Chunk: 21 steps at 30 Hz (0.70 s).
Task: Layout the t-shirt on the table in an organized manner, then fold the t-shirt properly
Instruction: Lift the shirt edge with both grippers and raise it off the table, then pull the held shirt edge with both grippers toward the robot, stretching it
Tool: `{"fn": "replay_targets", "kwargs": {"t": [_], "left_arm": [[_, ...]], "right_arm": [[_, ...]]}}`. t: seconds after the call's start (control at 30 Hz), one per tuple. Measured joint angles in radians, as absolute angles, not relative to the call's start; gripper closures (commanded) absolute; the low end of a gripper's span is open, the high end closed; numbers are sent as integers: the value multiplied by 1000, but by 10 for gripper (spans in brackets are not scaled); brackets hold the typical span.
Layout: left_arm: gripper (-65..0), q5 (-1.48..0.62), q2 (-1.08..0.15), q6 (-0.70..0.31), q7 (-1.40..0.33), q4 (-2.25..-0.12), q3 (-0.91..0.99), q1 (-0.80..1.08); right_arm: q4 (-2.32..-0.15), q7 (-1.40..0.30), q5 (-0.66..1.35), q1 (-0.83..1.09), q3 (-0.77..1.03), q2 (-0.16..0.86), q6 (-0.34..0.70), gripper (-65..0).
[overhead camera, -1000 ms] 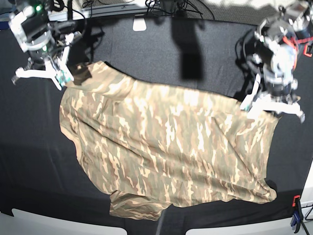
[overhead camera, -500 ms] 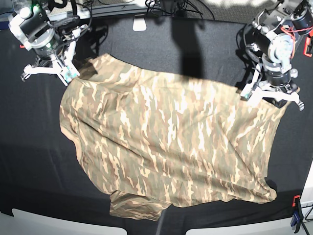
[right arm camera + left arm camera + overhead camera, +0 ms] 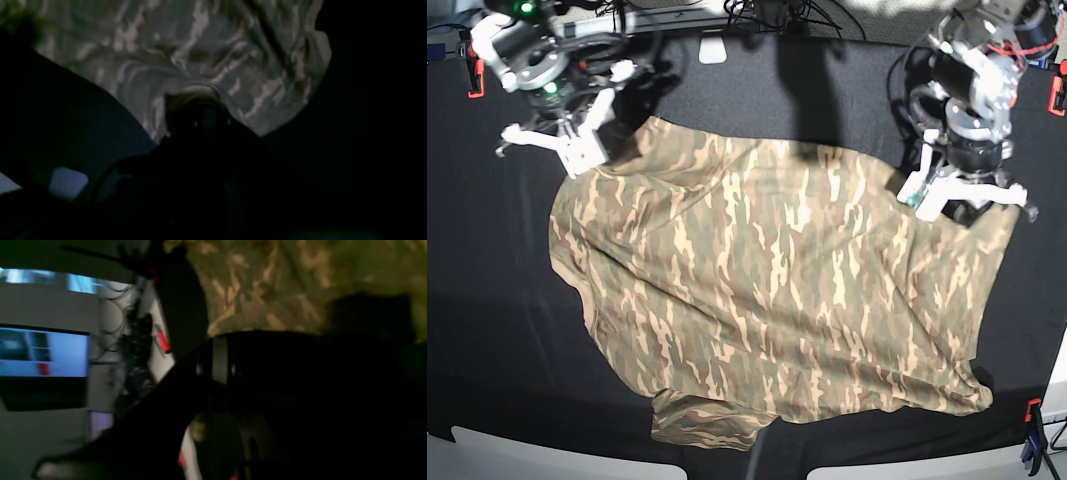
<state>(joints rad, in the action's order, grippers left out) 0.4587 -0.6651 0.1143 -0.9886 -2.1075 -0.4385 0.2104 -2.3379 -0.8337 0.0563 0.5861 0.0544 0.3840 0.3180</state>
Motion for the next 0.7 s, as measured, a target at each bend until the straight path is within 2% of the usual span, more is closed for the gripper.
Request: {"fn": "replay_targets", "kwargs": {"t": [0.13,0.33,0.57,0.7], "left_arm": [[0,236,-665,101,-883,-2107,-256,210],[0,-72,-665,-54,-822,-2107,-27,210],[0,-199,-656,-144,-776,-2069,-4,210],[0,-192,-646,-146,-781,-2015,-4,246]], "right_arm": [[-2337,-826,55,516,55,351,318,0],[-2337,-786,110,459,54,301,319,0],[-2337,-754,106,432,55,282,327,0],[-2315,-757,106,451,55,262,401,0]]}}
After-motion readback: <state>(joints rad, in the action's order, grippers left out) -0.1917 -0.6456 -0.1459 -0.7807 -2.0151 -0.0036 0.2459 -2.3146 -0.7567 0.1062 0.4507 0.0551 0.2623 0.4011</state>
